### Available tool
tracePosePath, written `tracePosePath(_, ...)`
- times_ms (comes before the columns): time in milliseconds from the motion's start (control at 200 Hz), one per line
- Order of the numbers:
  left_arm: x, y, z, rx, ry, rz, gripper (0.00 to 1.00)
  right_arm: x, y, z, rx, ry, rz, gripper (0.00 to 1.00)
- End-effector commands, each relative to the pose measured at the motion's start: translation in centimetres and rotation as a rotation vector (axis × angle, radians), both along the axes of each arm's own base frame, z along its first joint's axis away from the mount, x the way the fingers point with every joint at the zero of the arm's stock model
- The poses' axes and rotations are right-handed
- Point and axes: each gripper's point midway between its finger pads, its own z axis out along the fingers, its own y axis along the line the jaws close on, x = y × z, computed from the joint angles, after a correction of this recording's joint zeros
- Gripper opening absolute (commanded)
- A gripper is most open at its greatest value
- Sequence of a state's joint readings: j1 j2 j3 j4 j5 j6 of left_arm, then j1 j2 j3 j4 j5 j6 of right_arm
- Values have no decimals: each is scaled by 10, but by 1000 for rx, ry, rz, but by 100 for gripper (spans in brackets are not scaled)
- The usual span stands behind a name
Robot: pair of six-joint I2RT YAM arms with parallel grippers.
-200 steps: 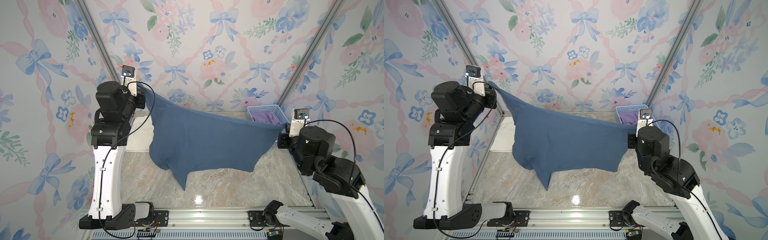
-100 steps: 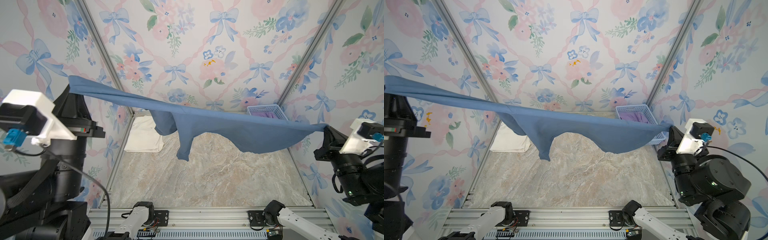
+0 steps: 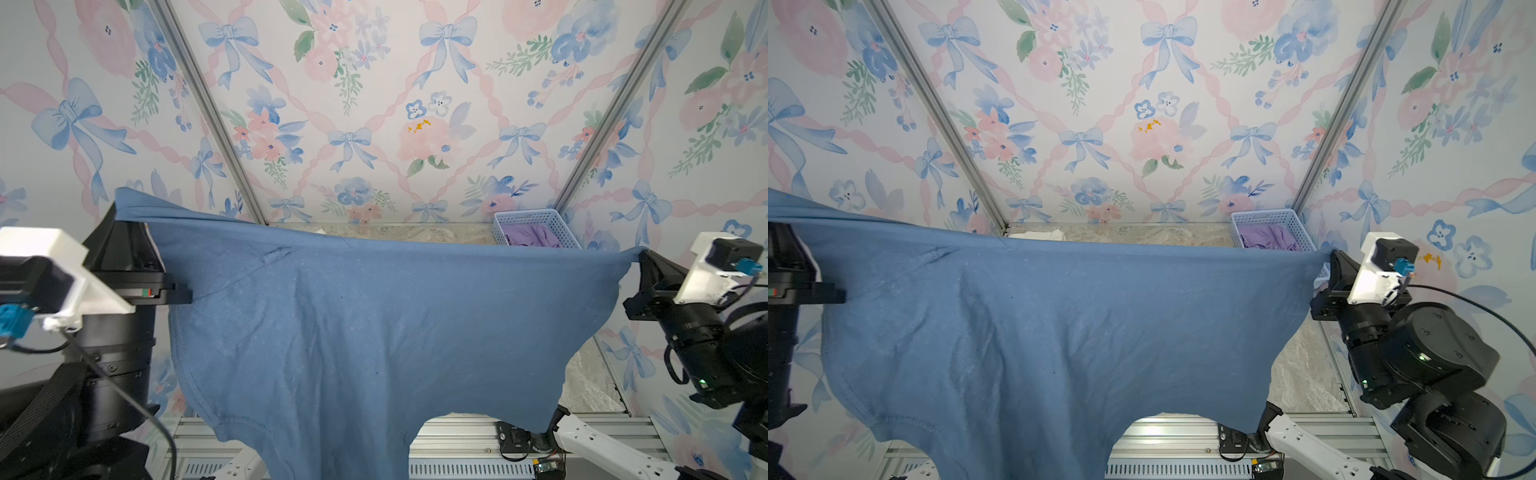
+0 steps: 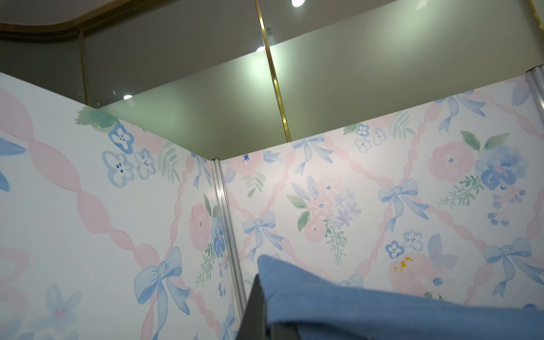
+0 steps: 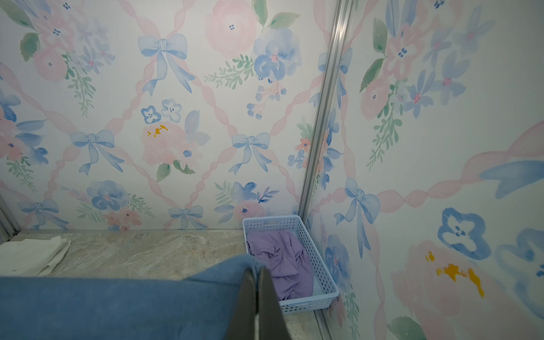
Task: Fold and stack t-shirts
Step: Flatten out the T-shirt at the center of the board.
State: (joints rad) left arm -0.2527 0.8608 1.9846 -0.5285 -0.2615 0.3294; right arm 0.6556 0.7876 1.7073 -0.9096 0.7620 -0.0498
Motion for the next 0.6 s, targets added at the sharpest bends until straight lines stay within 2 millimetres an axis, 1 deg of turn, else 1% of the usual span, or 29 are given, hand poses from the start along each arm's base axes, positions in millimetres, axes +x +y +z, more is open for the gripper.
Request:
tracePosePath(0, 62, 0, -36, -47, 118, 72, 0, 26, 1, -51, -84, 176, -136, 0)
tracePosePath(90, 129, -26, -86, -23, 267, 14, 0, 52, 25, -82, -92, 257, -113, 0)
tracePosePath(160, 173, -41, -122, -10, 348, -4, 0, 72, 43, -106, -83, 321, -87, 0)
tracePosePath(230, 217, -54, -165, 9, 444, -33, 0, 93, 58, -130, -74, 383, -74, 0)
tracePosePath(285, 251, -61, -197, -10, 517, -69, 0, 108, 66, -146, -72, 427, -74, 0)
tracePosePath(370, 300, -70, -248, -26, 643, -110, 0, 132, 73, -164, -66, 468, -84, 0)
tracePosePath(435, 331, -78, -287, -12, 735, -124, 0, 148, 73, -174, -43, 490, -97, 0)
tracePosePath(490, 353, -83, -315, -4, 794, -128, 0, 160, 71, -182, -24, 507, -110, 0)
tracePosePath(530, 367, -84, -330, -5, 826, -128, 0, 168, 68, -187, -9, 516, -120, 0)
tracePosePath(595, 386, -83, -351, -20, 861, -123, 0, 181, 65, -195, 17, 531, -128, 0)
